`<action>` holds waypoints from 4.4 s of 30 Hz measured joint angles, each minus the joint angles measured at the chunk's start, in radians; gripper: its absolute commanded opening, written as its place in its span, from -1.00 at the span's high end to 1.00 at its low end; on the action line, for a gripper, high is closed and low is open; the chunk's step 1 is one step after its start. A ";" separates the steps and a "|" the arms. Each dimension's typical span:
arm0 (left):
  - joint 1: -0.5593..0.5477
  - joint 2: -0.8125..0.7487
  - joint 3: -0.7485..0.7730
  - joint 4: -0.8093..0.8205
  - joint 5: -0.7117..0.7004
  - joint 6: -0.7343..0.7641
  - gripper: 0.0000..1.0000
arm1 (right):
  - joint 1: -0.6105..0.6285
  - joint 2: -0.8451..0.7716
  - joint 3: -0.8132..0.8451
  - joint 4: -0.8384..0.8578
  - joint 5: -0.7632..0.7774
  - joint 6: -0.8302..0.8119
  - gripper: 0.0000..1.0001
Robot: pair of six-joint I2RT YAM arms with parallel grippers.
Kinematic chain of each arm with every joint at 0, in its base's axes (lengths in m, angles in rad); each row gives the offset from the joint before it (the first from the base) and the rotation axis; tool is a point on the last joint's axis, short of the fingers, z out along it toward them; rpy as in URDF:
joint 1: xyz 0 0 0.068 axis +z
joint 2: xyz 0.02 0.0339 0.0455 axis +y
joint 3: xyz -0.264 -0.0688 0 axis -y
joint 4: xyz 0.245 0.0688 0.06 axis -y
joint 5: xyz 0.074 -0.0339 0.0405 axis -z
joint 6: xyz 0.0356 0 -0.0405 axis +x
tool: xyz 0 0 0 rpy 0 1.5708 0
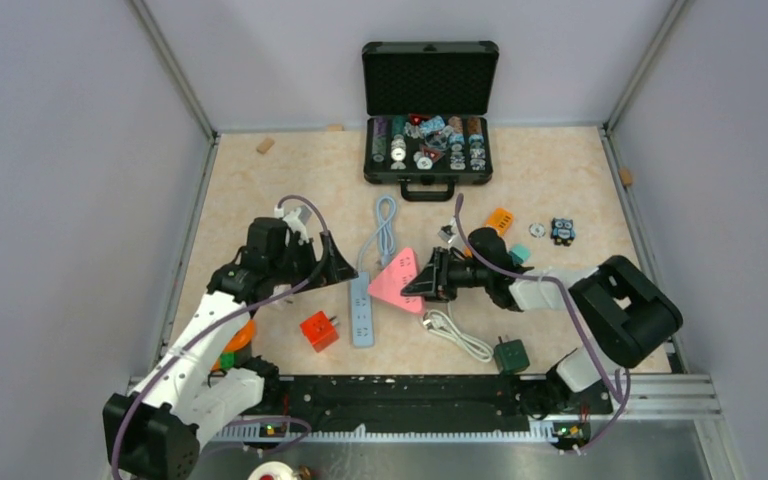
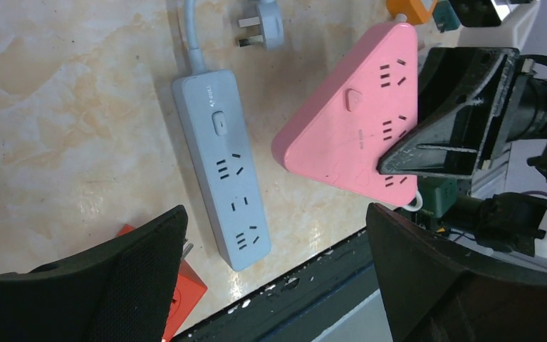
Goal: Insert the plug
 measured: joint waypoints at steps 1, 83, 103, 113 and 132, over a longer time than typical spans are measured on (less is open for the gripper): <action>0.017 -0.007 -0.001 -0.008 0.023 0.008 -0.88 | 0.011 0.023 0.010 0.026 -0.005 0.018 1.00; -0.014 0.190 -0.022 -0.058 0.034 0.044 -0.17 | 0.132 0.308 0.040 0.402 0.001 0.106 1.00; -0.089 0.330 0.020 -0.015 -0.068 -0.011 0.70 | 0.126 0.278 0.075 0.254 0.008 0.044 0.45; -0.153 0.428 0.043 0.140 -0.140 -0.057 0.71 | 0.127 0.246 0.144 -0.038 0.077 -0.073 -0.08; -0.203 0.340 -0.022 0.160 -0.281 -0.069 -0.67 | 0.144 0.146 0.151 -0.179 0.246 -0.193 -0.66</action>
